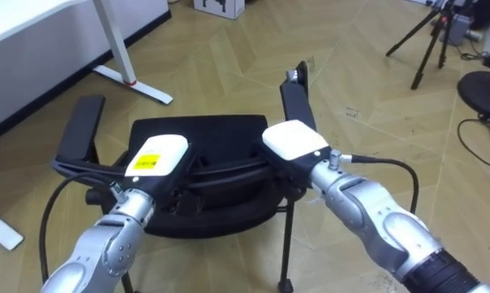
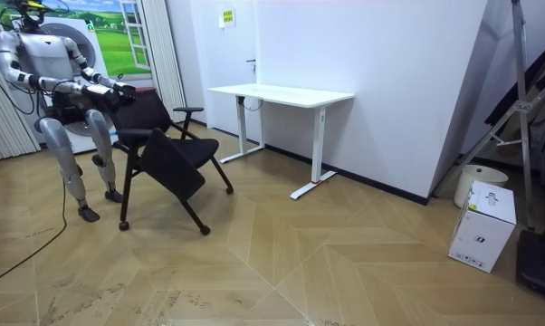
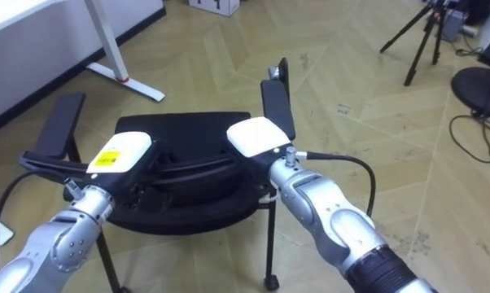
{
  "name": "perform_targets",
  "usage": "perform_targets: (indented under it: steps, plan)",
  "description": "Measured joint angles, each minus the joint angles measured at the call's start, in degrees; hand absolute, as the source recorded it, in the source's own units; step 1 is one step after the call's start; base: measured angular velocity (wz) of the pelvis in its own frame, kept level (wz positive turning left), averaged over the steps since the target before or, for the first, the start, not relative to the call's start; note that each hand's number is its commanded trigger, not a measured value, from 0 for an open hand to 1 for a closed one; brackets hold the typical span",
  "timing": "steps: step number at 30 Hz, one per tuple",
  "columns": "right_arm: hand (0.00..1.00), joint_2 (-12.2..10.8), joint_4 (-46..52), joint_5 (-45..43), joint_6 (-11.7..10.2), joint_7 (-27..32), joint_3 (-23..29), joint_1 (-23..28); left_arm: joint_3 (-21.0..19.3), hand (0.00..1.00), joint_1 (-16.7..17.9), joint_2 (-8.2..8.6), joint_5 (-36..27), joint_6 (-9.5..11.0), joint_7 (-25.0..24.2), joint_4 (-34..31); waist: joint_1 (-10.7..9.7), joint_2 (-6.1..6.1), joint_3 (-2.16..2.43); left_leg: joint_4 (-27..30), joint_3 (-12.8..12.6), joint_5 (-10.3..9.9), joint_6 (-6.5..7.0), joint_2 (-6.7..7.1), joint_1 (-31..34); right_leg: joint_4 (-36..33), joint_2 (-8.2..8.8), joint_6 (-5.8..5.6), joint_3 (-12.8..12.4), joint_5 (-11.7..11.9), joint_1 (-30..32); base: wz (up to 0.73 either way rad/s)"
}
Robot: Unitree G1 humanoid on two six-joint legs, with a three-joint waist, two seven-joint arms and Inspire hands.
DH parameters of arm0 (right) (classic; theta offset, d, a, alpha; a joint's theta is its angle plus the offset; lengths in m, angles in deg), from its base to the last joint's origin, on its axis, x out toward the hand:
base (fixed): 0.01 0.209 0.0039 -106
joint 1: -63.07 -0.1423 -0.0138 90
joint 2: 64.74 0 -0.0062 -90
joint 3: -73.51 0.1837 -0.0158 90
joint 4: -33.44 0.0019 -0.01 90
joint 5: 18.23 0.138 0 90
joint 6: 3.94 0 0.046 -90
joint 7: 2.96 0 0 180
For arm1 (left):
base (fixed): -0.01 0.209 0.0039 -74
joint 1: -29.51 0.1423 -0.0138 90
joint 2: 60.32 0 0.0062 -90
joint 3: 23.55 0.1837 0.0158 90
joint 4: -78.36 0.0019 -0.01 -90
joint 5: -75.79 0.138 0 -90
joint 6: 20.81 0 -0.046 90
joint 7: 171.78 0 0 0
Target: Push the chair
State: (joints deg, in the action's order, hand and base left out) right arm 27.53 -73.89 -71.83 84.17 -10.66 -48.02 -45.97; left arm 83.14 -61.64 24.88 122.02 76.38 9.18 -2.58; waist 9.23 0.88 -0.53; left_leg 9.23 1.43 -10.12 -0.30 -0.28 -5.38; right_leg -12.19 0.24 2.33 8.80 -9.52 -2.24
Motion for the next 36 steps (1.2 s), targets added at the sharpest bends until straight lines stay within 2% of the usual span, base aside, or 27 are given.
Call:
perform_targets:
  steps: [5,25,32,36]
  plan:
    - [1.00,0.4,0.0,-2.1,-1.2,2.7,0.0,1.6,0.0,1.00,0.3,-0.01,0.6,0.5,0.0,-0.1,0.2,-0.01,-0.01,0.1,-0.1,0.0,0.00,0.15,-0.2,0.5,0.38,-0.19,0.6,-0.2,-0.8,0.06]
    - [1.00,0.3,0.0,-2.3,-1.8,3.9,0.3,2.2,-0.2,1.00,0.1,-0.14,0.7,0.8,-0.5,-0.2,0.2,0.40,-0.23,0.2,-0.9,0.0,0.00,0.16,-0.3,0.4,0.44,-0.25,0.9,-0.2,-0.9,0.00]
    - [1.00,0.2,-0.2,-2.0,-1.8,4.2,0.4,2.3,-0.2,1.00,-0.3,-0.32,0.8,0.8,-1.2,-0.3,-0.1,0.96,-0.54,0.4,-0.5,0.0,0.00,0.16,-0.3,0.4,0.75,-0.17,2.2,-0.4,-1.5,0.06]
    - [1.00,0.0,-0.2,-2.3,-1.9,5.6,0.6,3.3,-0.3,1.00,-0.3,-0.35,1.7,1.0,-1.3,-0.4,-0.3,1.62,-0.41,0.7,-0.2,0.0,-0.01,0.14,-0.3,0.3,0.78,-0.04,2.5,-0.8,-1.8,0.11]
